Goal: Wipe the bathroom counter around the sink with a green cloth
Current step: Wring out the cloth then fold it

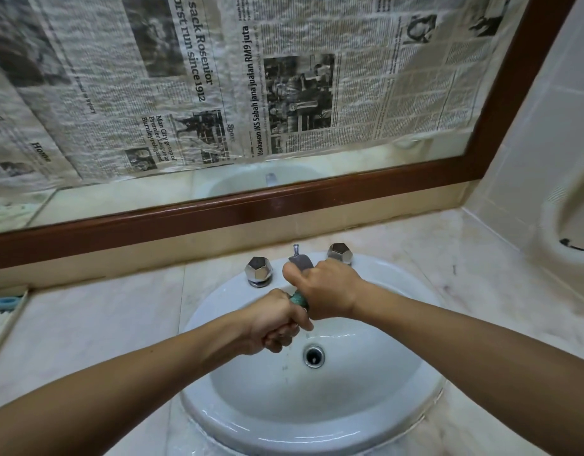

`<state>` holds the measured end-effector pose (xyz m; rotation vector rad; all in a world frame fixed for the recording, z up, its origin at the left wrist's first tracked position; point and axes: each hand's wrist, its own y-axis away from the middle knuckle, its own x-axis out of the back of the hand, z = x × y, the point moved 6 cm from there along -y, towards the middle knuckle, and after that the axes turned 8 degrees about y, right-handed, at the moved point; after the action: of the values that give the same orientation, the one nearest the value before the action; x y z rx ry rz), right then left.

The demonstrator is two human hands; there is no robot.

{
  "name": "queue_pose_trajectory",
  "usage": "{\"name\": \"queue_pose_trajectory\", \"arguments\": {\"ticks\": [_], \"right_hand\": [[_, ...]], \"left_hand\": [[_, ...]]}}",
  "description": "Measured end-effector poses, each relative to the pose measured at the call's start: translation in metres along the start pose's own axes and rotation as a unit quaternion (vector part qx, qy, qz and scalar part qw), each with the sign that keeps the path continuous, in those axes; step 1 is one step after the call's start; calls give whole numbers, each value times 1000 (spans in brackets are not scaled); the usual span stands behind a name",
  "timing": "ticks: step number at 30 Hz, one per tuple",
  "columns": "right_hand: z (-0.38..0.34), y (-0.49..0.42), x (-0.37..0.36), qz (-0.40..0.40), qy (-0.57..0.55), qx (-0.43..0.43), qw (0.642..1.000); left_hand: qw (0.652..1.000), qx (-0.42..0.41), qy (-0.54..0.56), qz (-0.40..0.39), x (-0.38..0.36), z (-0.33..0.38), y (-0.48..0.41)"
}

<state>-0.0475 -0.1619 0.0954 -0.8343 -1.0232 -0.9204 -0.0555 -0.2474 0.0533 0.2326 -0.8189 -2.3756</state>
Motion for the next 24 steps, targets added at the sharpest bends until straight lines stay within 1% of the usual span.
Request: {"name": "queue_pose_trajectory", "arguments": {"ticks": [2,4,5,6,7,8,9,10,11,12,13,15,16,18,20,21,22,23,24], "right_hand": [[2,1,-2,-8,-14,-6,1000],[1,1,2,4,-4,-16,1000],[2,3,5,3,2,-31,1000],[3,6,6,-4,-3,-54,999],[5,11,5,-23,-30,-88,995],[7,18,2,-52,-72,-128,988],[7,25,-3,-88,-123,-173,973],[6,32,-8,-113,-186,-217,952],[4,38,-14,-127,-257,-255,924],[1,43,-18,-134,-342,-284,886],[-3,49,-22,-144,-443,-309,829],[-17,61,-26,-164,-639,-329,676],[-24,66,-28,-170,-709,-325,602],[-37,72,-31,-171,-804,-312,476],[-51,73,-34,-168,-862,-313,361],[-58,72,-34,-162,-877,-321,318],[-64,72,-34,-156,-885,-328,291],[-71,71,-31,-155,-887,-332,281],[-77,70,-29,-155,-884,-335,286]], "left_hand": [[1000,-10,0,-3,-3,2,3],[999,-33,-36,13,-2,5,4],[995,-51,-76,34,0,8,3],[985,-73,-145,60,2,12,2],[960,-100,-247,91,4,16,3],[910,-131,-372,127,6,21,4],[837,-169,-492,170,5,26,8],[760,-208,-579,209,4,28,13],[705,-248,-621,236,3,27,16],[670,-279,-641,251,3,25,19],[644,-306,-650,263,4,21,21],[597,-361,-659,281,8,11,26],[574,-393,-654,297,10,6,30],[541,-452,-620,345,16,-5,43],[531,-493,-551,414,25,-12,61],[537,-491,-519,448,30,-17,68],[546,-479,-491,481,36,-22,74],[563,-457,-463,510,39,-29,78],[582,-430,-438,534,41,-38,80]]}}
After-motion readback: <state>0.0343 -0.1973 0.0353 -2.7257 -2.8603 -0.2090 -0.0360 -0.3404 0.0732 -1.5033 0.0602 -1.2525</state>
